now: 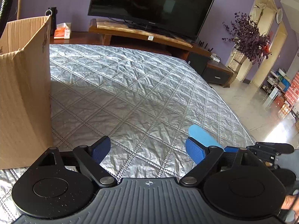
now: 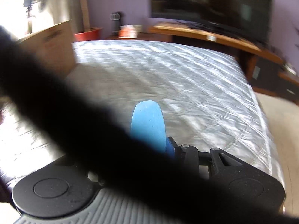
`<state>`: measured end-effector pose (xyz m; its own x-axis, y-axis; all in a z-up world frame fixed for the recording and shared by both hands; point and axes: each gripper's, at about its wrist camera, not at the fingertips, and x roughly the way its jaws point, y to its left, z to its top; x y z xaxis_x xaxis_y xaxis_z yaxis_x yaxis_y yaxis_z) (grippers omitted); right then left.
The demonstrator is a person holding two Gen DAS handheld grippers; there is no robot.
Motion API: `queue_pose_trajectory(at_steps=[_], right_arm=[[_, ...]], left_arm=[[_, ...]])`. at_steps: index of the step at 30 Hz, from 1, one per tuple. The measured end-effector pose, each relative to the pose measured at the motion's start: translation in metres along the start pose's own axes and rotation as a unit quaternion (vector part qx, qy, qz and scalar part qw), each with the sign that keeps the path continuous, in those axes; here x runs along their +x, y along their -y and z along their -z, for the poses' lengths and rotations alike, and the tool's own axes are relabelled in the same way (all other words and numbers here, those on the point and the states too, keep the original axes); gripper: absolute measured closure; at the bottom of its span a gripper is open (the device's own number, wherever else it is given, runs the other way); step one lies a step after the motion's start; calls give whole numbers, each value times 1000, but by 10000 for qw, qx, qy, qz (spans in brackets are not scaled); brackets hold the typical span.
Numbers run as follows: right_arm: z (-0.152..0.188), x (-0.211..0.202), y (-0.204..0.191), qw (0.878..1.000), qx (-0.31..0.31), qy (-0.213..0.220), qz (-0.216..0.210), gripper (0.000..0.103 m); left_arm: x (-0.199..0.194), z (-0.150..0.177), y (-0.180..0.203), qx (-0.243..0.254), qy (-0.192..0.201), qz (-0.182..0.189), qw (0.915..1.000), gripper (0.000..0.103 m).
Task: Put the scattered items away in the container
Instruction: 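Grasp the light-blue oval pad with the right gripper and lift it, then bring the light-blue pad to the left gripper while the left gripper closes on it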
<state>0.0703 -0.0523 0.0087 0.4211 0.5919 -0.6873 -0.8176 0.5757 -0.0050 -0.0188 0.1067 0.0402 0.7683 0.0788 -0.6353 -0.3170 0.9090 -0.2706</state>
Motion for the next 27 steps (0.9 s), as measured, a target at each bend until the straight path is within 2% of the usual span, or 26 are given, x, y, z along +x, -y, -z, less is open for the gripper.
queue_pose_trajectory(at_steps=[3, 6, 8, 10, 11, 12, 14, 16, 19, 21, 25, 27], right_arm=[[3, -2, -15, 9982, -469, -78, -356, 66], [8, -4, -33, 9900, -1283, -21, -583, 67], [9, -2, -34, 9904, -1299, -81, -461, 63], [7, -3, -26, 9941, -975, -107, -467, 60], [6, -6, -21, 9958, -797, -43, -457, 56], [6, -9, -16, 9970, -675, 39, -379, 44], [5, -16, -7, 9986, -433, 203, -221, 31], [7, -16, 2, 9996, -205, 185, 42, 31], [13, -4, 1, 9969, -392, -212, 648, 35], [16, 2, -4, 9935, -662, -354, 858, 35], [16, 1, -16, 9918, -1020, -314, 706, 35], [16, -1, -22, 9921, -1141, -349, 383, 35]], left_arm=[[-1, 1, 3, 105, 13, 41, 9999, 12], [-3, 2, 6, 244, 72, -21, 9997, 12], [-4, 2, 6, 268, 94, -63, 9996, 12], [-3, 2, 4, 242, 76, -78, 9996, 12], [-3, 2, 4, 255, 63, -101, 9996, 12], [-3, 3, 5, 289, 54, -133, 9995, 12], [-2, 4, 6, 381, 27, -192, 9991, 12], [0, 6, 6, 379, -49, -187, 9991, 12], [5, 7, 3, 298, -141, -221, 9992, 12], [7, 7, 1, 227, -171, -253, 9993, 12], [7, 7, -1, 181, -165, -272, 9993, 12], [6, 7, -1, 194, -151, -272, 9993, 12]])
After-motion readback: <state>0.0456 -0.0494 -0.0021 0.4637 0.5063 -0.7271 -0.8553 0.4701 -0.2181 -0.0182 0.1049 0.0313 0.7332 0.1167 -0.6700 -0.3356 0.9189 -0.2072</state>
